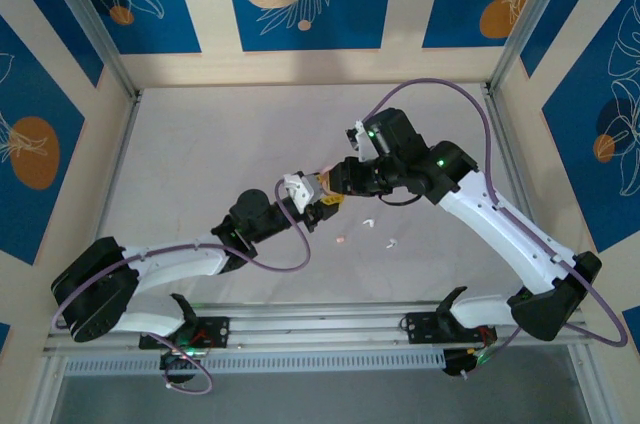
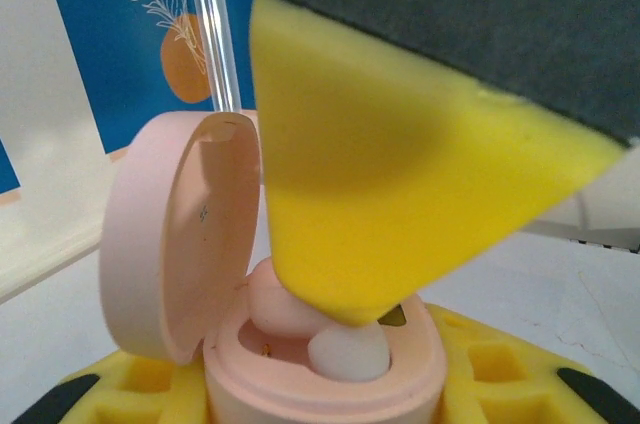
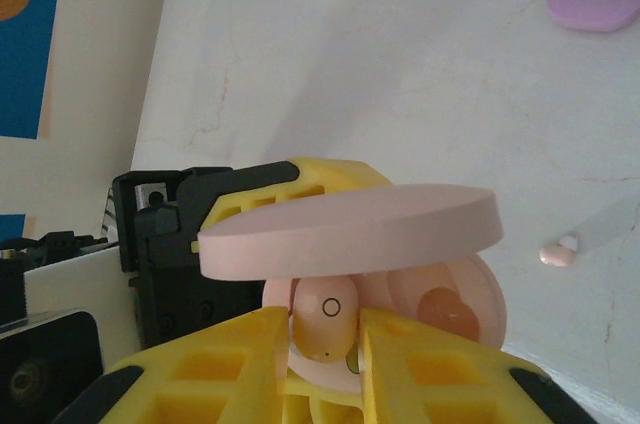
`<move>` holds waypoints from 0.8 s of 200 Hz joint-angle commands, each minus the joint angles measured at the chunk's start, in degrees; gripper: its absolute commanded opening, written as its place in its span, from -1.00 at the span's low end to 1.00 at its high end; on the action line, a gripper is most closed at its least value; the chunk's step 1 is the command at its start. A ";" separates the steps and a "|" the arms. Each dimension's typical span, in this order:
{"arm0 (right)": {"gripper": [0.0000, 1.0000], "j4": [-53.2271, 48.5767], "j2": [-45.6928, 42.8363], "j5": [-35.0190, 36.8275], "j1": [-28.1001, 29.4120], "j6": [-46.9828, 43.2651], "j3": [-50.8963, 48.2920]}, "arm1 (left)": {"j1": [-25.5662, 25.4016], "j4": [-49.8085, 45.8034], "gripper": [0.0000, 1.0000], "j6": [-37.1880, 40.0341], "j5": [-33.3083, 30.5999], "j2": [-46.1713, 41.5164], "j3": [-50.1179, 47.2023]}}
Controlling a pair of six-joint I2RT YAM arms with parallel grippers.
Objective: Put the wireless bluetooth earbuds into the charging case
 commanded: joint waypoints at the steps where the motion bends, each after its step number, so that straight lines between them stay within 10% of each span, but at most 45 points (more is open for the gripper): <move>1: -0.47 -0.73 0.11 -2.04 0.54 -0.24 0.60 | -0.40 2.60 -0.40 -0.96 2.93 0.15 2.26; 160: -0.32 1.71 -9.77 2.58 1.06 -2.39 -1.56 | -0.31 5.60 -0.40 -0.77 -1.94 -1.42 -0.59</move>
